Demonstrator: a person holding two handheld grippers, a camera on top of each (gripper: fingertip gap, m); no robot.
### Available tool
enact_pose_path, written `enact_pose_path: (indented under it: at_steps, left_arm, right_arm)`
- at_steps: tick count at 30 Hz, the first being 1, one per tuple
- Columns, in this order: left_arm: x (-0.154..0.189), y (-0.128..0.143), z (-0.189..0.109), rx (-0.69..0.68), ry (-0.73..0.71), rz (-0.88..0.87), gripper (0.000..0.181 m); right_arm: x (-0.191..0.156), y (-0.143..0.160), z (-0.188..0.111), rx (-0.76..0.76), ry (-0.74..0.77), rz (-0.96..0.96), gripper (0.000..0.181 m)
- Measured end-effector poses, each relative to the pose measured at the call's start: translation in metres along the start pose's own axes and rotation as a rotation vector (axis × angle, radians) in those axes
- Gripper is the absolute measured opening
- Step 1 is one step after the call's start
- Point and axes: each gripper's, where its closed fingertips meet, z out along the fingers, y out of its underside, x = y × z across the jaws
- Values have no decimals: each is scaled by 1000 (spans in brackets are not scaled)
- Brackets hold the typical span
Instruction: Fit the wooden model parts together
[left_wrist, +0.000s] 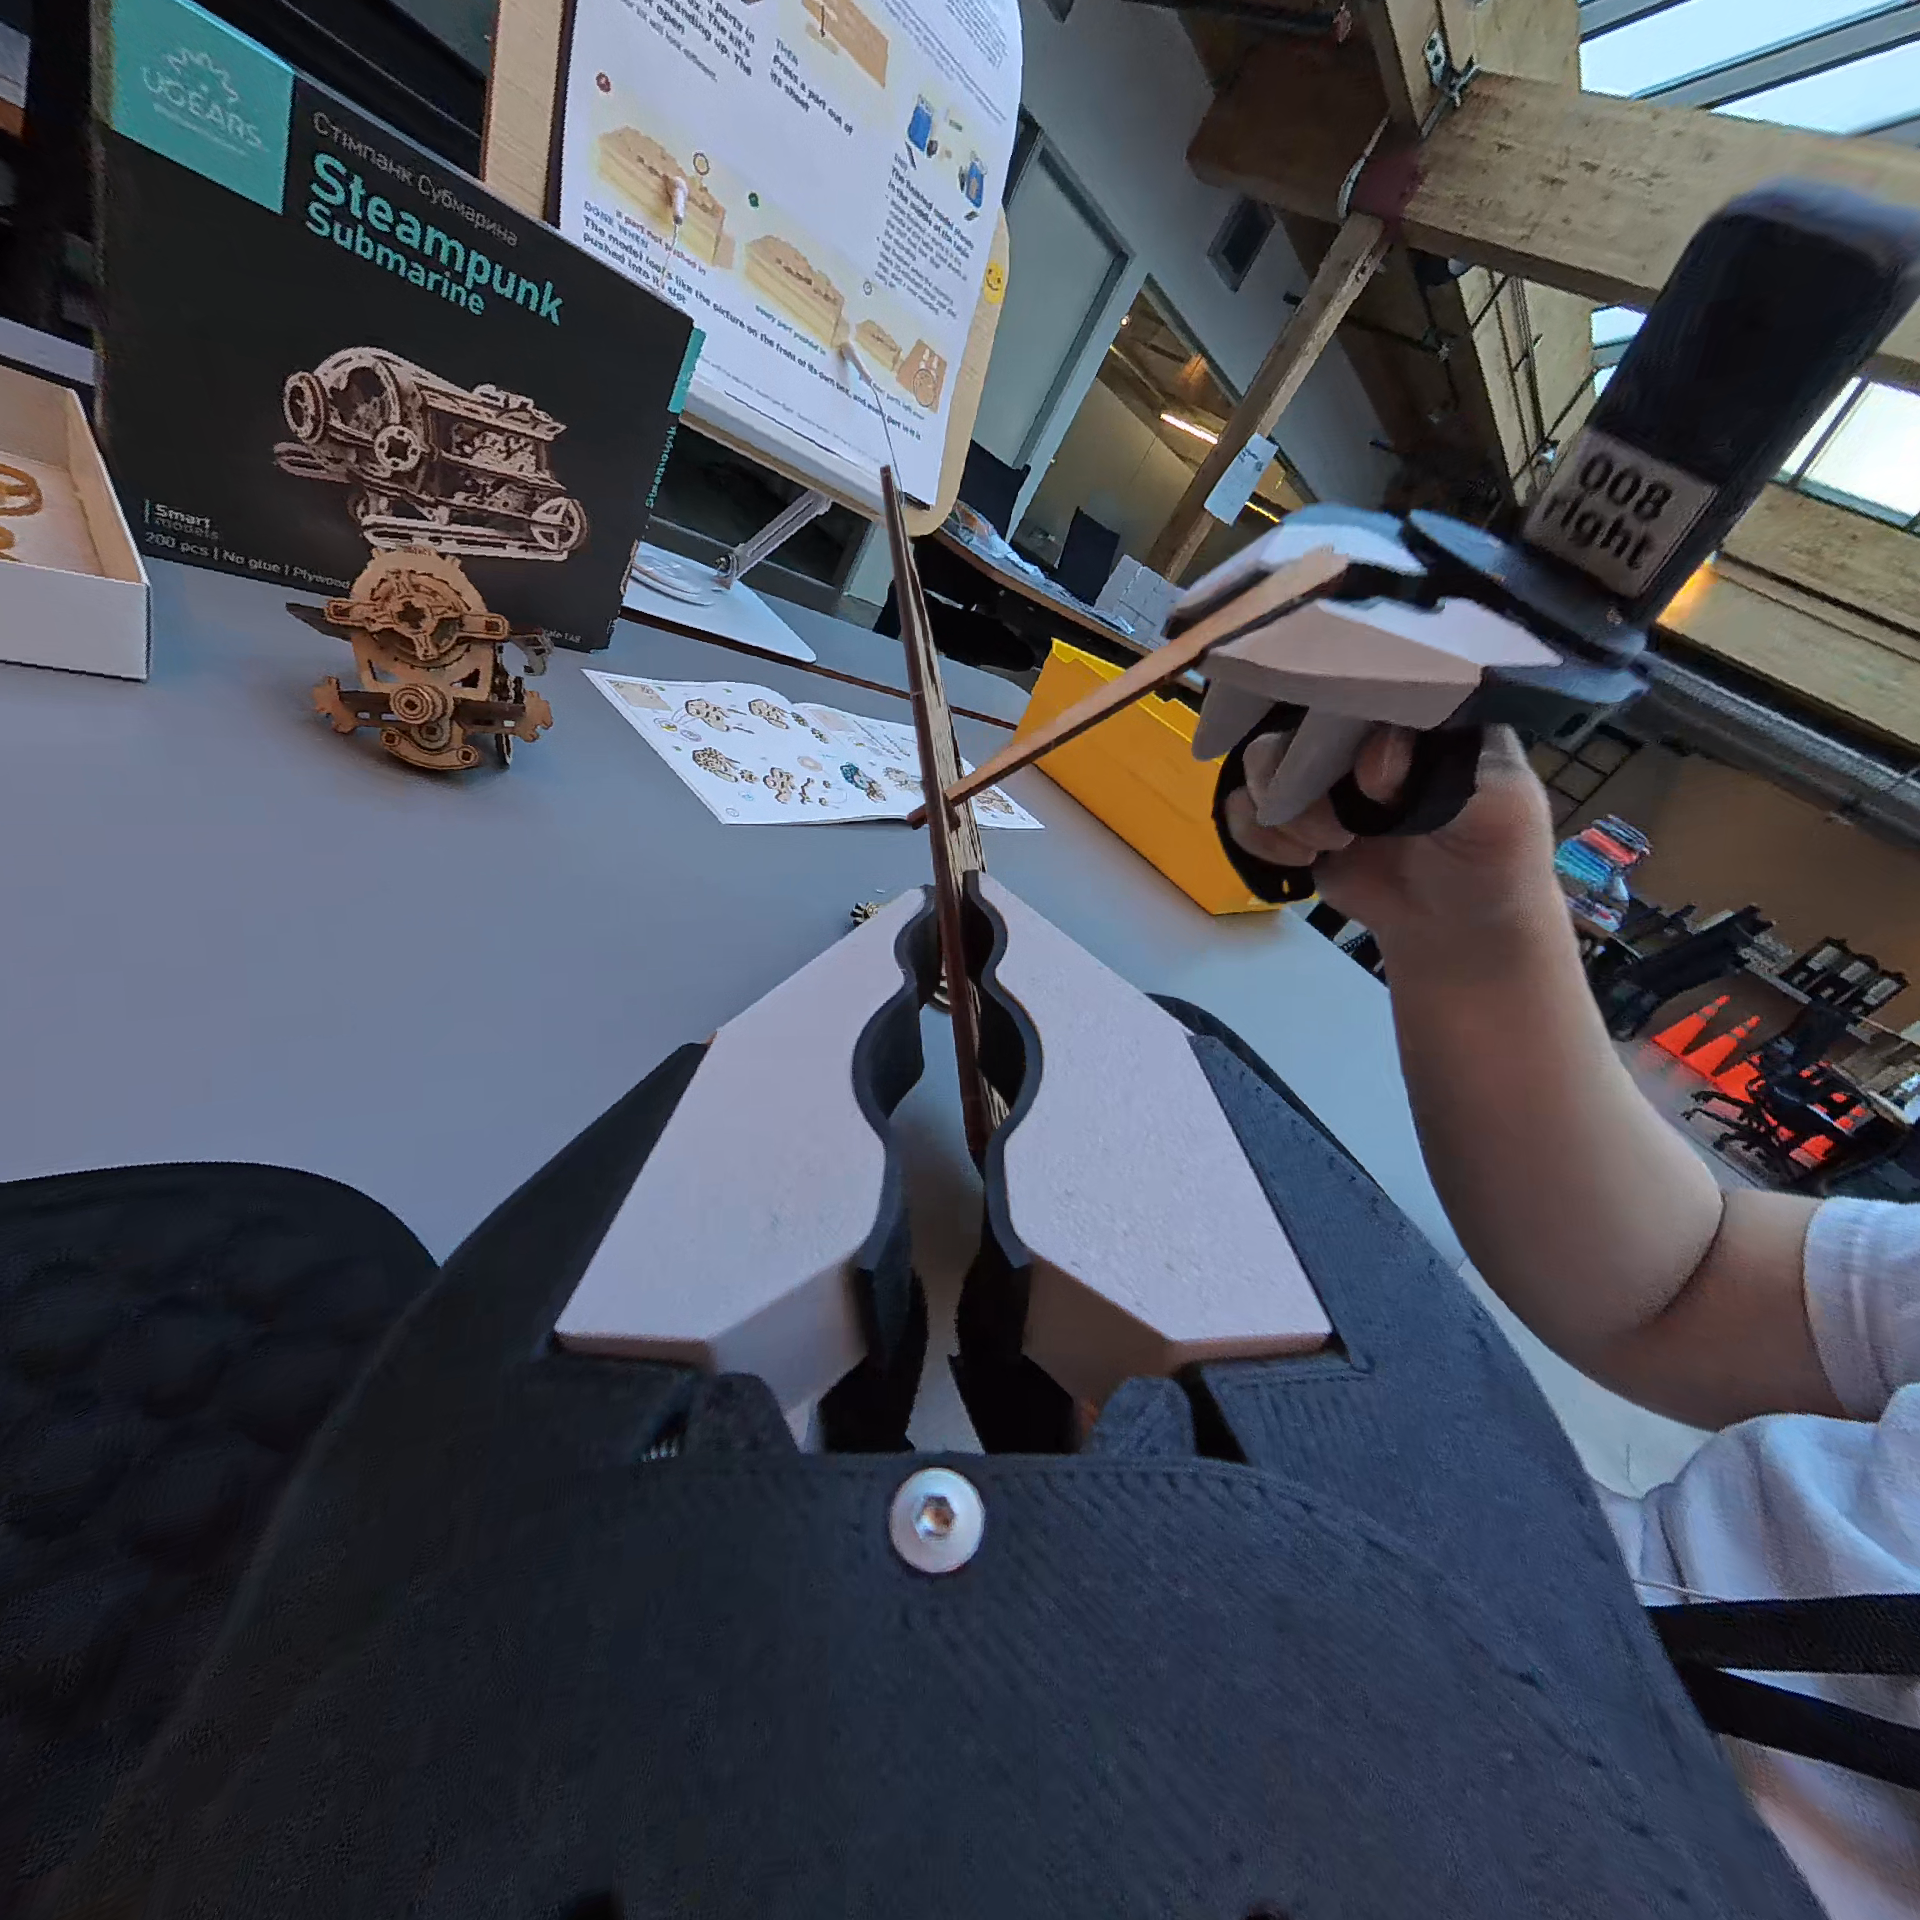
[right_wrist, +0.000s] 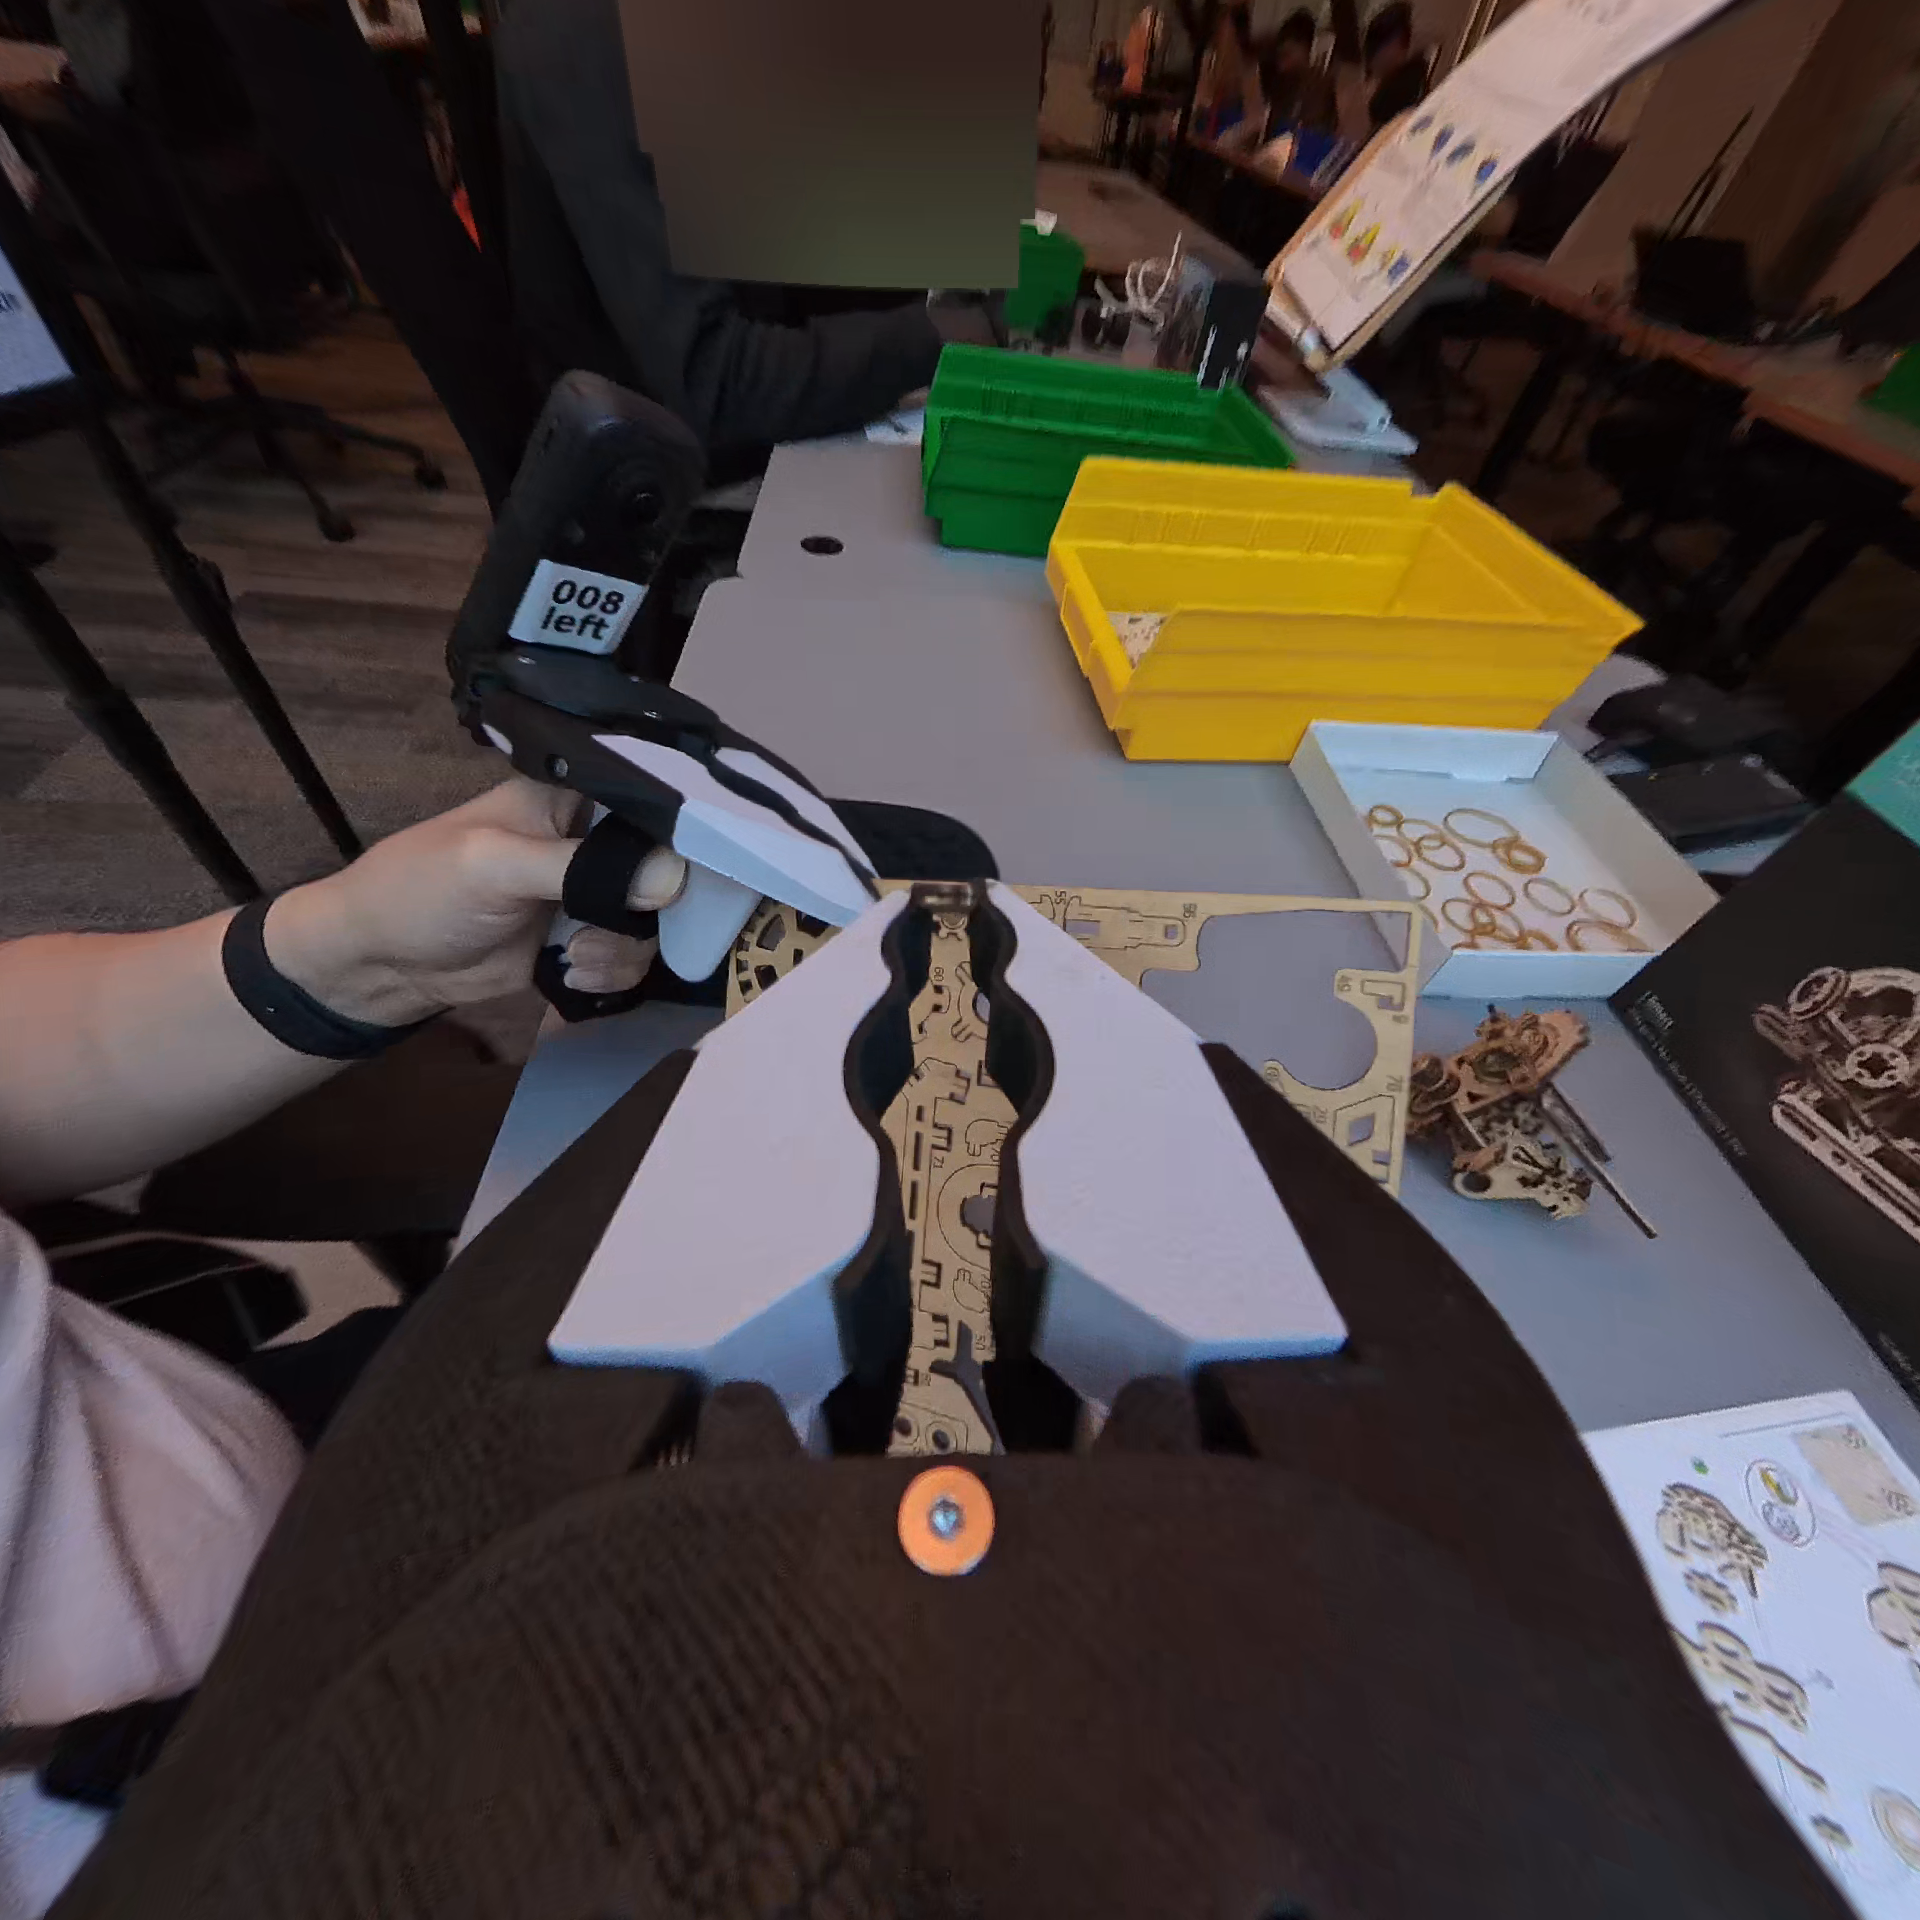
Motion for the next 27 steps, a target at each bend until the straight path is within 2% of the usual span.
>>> enact_pose_path:
  at_steps: [2,4,7,12,15,18,22,24,27]
  left_arm:
    - [2,-1,1,5,15,-9,0]
    - [3,-3,3,11,12,-14,0]
    - [-4,3,6,-40,-59,49,2]
    - [1,5,8,-60,-70,82,2]
    - [5,3,9,-25,-23,27,1]
    - [3,2,8,-5,8,-32,0]
    - [7,-1,9,21,49,-71,0]
    - [5,-3,8,23,37,-59,0]
    - [1,0,8,1,3,-31,1]
  right_arm:
    - [-7,1,-6,115,76,-93,5]
    - [-14,6,-5,129,184,-249,5]
    - [-13,5,7,-2,218,-300,6]
    - [-2,-11,13,-200,83,-152,6]
    - [3,-12,7,-136,16,-84,6]
    - [2,-3,-4,32,-10,-42,6]
    - [-6,-1,-18,309,59,-82,5]
    - [-12,4,-16,319,102,-155,5]
    - [-14,2,-7,186,119,-248,5]
